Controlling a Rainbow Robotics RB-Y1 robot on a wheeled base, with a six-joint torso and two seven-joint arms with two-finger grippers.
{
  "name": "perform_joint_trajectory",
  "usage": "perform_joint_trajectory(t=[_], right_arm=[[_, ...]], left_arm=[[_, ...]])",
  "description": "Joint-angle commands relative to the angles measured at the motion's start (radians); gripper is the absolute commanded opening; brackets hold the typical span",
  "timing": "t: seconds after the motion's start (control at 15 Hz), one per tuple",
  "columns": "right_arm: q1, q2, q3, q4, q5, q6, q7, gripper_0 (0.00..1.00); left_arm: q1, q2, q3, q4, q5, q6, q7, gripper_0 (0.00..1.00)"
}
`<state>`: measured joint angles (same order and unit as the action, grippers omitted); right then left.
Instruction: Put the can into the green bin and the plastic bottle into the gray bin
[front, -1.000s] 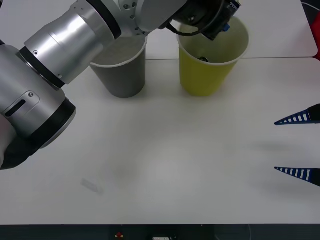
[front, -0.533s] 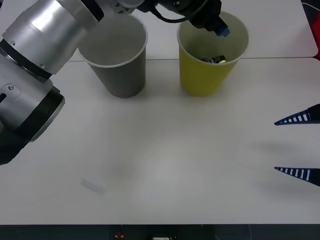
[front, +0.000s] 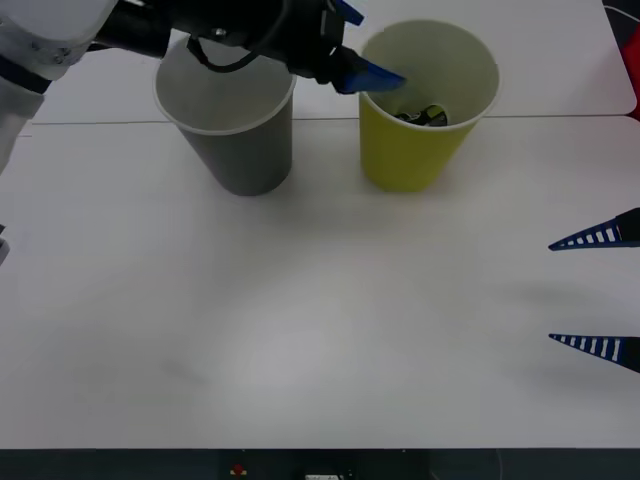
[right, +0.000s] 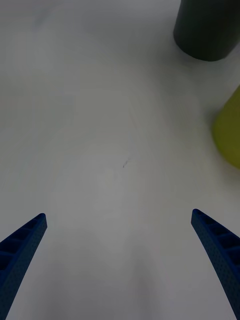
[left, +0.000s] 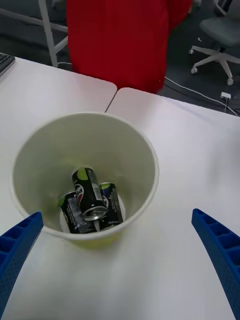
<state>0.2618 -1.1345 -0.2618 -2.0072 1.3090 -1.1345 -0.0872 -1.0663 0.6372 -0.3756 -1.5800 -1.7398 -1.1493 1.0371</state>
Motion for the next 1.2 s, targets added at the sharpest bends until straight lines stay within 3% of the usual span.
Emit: perform_joint_trajectory(t=[0.07,0.4,0.73,1.2], right_arm=[[0.000,0.000,0.000,0.000,0.000,0.000,0.000,1.00],[0.000,0.000,0.000,0.000,0.000,0.000,0.000,1.00],[0.000,0.000,0.000,0.000,0.000,0.000,0.000,1.00],[0.000,0.000,0.000,0.000,0.000,0.000,0.000,1.00]], left_arm=[[0.141,0.105,0.061,-0.121,0.102,-0.001,-0.135,1.00],[0.381,0.246,0.172,-0.239,0.246,-0.007,-0.351,1.00],[0.563,0.277,0.394,-0.258,0.273,-0.221,-0.516,1.00],[0.850,0.397,0.554,-0.265,0.365,-0.217,-0.752,1.00]])
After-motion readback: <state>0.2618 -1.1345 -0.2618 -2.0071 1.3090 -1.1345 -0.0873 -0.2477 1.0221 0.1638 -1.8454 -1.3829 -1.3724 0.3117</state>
